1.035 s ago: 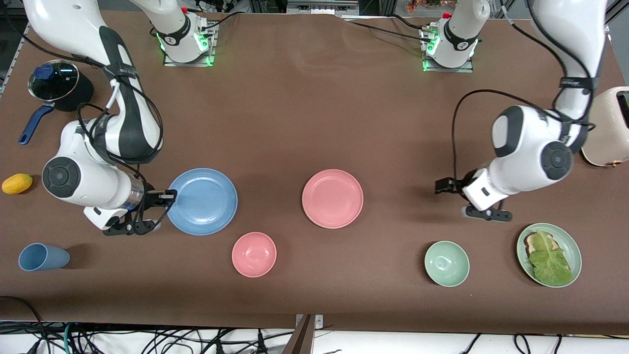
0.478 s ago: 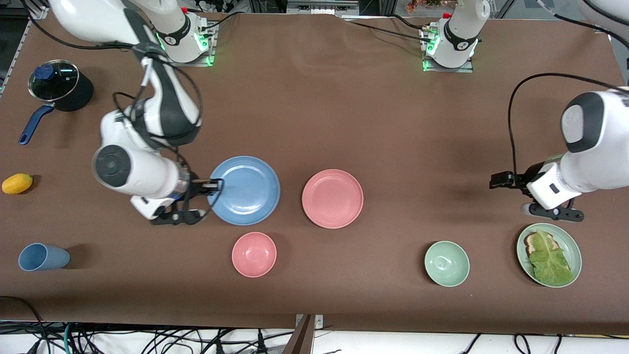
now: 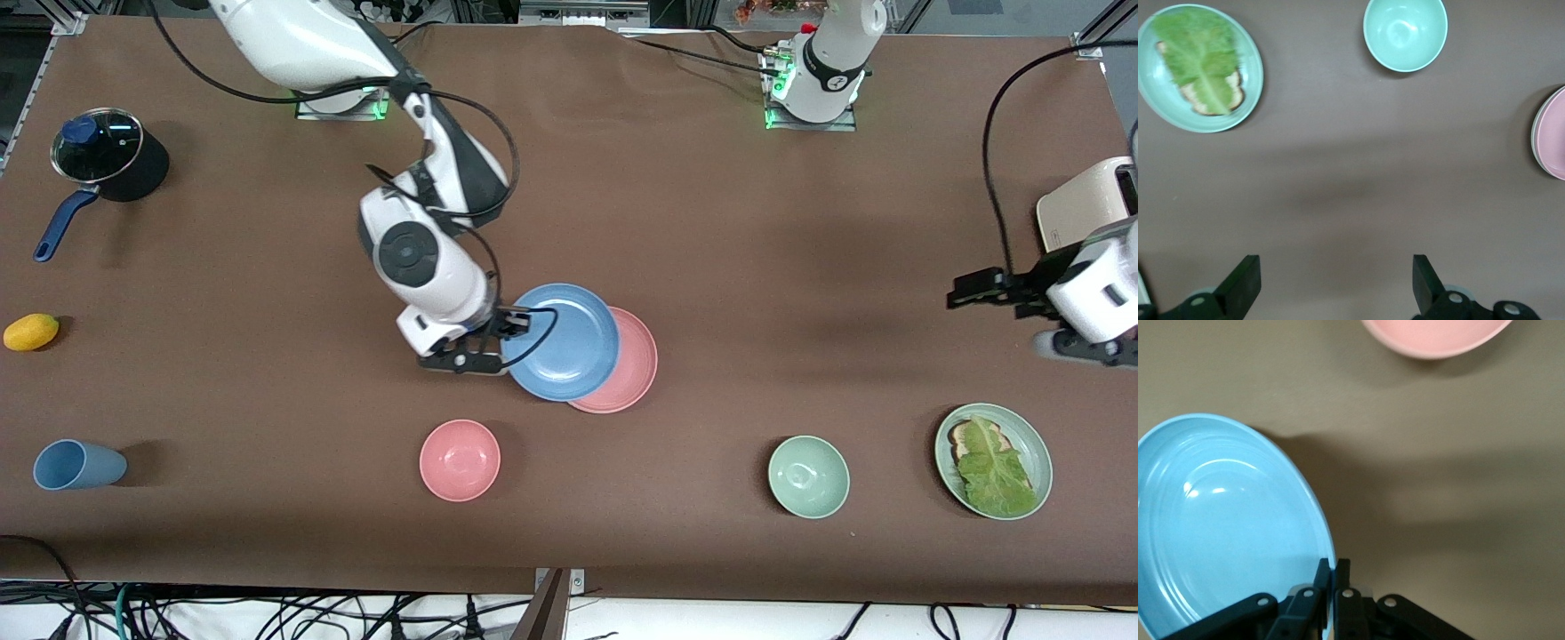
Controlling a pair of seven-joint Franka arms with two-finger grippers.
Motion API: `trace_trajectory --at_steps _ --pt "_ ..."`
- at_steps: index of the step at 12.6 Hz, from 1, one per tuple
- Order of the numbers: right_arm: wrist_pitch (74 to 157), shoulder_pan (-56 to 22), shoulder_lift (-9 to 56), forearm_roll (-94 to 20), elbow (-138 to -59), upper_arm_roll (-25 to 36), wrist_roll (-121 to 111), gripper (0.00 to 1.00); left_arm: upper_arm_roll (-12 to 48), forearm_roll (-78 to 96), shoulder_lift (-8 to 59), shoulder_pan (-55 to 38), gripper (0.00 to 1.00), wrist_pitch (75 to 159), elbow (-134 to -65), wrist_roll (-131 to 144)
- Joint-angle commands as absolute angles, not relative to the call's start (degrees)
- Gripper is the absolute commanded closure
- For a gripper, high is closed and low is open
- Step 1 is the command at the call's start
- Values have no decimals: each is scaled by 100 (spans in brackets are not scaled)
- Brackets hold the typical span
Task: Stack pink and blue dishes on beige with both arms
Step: 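Carry the blue plate onto the pink plate with the right gripper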
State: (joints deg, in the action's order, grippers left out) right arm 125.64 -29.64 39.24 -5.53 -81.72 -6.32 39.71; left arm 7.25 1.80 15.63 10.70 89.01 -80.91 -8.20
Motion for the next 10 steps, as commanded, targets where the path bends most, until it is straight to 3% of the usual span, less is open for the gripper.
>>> trace_trajectory --at_steps 1,10 --pt "12928 -3189 4139 -536 -8042 -615 4551 100 712 334 1091 1283 0 8675 -8217 -835" --pt "13525 -3454 4535 -492 -8042 -580 5045 100 642 351 413 1020 0 7816 -8367 -800"
